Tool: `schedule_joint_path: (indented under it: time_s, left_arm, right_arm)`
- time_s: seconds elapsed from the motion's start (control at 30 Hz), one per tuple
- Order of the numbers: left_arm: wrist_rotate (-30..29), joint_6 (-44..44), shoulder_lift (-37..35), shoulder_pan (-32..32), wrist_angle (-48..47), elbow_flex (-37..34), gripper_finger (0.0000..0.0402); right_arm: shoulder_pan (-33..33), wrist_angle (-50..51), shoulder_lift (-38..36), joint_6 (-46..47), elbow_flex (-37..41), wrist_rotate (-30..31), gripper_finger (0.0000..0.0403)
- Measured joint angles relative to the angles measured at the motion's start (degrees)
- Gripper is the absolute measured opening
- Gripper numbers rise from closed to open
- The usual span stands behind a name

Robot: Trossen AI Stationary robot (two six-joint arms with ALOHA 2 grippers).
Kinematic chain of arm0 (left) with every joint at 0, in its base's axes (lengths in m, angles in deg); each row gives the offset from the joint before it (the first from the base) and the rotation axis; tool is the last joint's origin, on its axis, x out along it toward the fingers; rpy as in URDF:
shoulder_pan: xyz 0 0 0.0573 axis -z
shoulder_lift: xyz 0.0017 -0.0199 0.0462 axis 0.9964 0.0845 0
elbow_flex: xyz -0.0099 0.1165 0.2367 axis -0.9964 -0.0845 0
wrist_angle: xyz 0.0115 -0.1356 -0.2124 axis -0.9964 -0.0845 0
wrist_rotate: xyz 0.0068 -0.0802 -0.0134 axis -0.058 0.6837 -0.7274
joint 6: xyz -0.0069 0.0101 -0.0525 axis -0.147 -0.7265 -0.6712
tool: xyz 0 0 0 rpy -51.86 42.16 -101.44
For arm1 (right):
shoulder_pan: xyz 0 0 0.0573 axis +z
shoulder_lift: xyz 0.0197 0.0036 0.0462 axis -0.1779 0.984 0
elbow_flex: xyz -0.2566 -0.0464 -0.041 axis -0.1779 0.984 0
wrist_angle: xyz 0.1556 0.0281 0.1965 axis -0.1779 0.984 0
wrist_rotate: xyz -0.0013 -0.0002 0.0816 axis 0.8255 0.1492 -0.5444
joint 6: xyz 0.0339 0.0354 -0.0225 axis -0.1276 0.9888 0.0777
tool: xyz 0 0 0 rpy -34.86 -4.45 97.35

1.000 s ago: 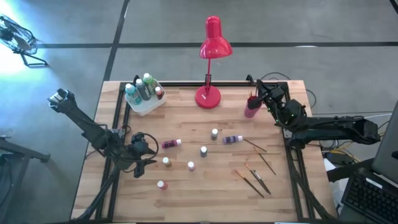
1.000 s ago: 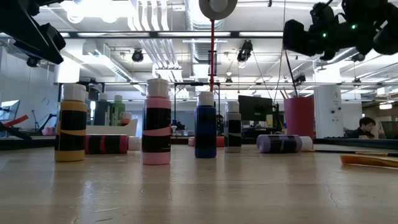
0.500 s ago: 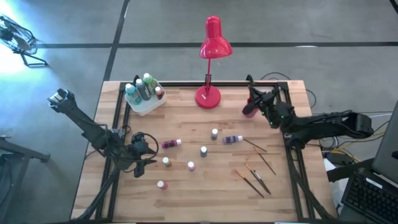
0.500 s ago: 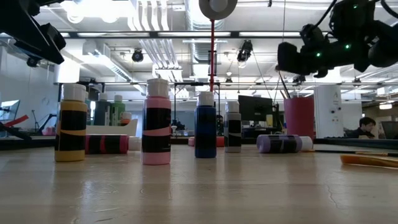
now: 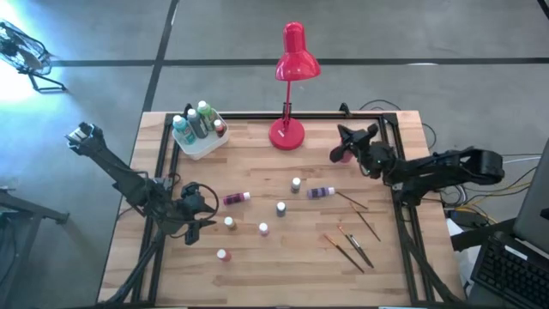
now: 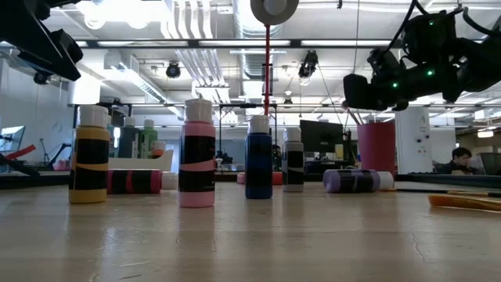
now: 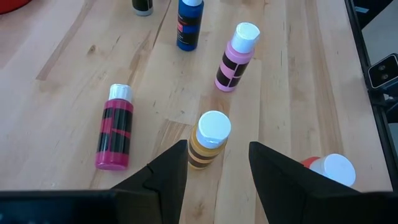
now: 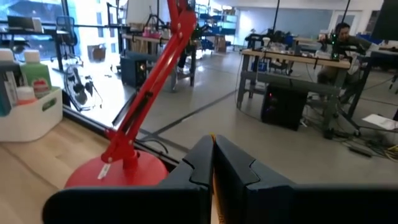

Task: Pick & Place Paint Supplies
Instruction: Put the gold paintbrush into the pink cup, then put the purple paint bottle into the white bin

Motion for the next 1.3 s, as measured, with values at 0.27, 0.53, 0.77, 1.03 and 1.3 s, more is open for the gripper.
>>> schedule_joint_path:
  time_s: [0.27,0.53,0.77,1.03,1.3]
  left_arm:
    - [0.0,-0.1,0.0,0.0,0.0,0.0,0.0177]
    - [0.0,-0.2,0.0,0.0,0.2,0.0,0.0177]
    - [0.1,-0.2,0.0,0.0,0.4,0.0,0.0177]
    - [0.4,-0.2,0.0,0.0,0.4,0.0,0.0177]
    - [0.3,-0.2,0.0,0.0,0.4,0.0,0.0177]
  right_arm:
    - [0.0,0.1,0.6,-0.3,0.0,0.0,0.0008]
    - [0.0,5.3,0.4,-0.2,-2.7,0.2,0.0030]
    - [0.0,13.0,0.2,-0.5,-7.6,1.3,0.0107]
    - [0.0,24.6,-1.1,-1.6,-13.1,1.3,0.0179]
    - [0.5,30.4,-5.2,-1.9,-19.4,1.3,0.0206]
